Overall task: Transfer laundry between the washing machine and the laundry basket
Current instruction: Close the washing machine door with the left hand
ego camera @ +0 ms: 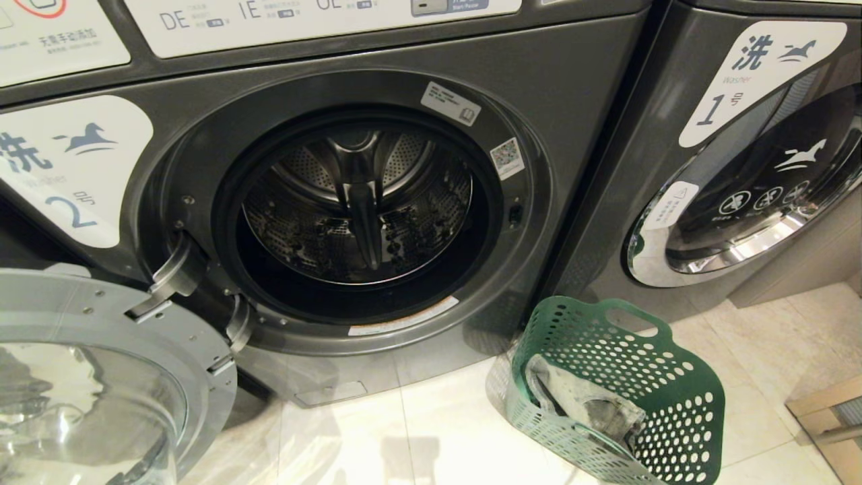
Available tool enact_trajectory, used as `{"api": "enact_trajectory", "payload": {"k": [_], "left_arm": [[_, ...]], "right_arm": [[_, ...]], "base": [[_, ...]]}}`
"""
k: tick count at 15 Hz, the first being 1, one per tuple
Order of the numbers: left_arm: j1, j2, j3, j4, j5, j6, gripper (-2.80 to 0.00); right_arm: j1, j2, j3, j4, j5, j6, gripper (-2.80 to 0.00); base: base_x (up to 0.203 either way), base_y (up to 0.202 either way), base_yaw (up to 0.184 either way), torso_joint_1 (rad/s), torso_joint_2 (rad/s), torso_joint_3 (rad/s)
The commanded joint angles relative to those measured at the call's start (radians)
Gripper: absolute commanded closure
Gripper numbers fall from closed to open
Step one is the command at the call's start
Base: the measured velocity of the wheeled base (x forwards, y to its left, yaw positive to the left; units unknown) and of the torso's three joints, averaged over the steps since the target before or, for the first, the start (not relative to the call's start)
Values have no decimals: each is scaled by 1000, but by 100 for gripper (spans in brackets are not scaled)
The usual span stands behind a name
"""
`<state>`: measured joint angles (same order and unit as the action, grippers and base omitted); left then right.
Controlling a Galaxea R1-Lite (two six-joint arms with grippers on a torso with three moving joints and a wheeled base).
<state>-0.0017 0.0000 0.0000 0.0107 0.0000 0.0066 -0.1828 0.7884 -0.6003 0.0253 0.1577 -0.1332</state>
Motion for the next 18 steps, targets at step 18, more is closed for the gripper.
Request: {"api": "enact_trajectory", "payload": {"k": [18], "left_arm": [[0, -1, 2, 0, 0, 6, 0]], "right_arm": [[-1, -47, 32, 1, -30, -3, 0]], "base": [[0, 0, 0, 1, 1, 60]]}}
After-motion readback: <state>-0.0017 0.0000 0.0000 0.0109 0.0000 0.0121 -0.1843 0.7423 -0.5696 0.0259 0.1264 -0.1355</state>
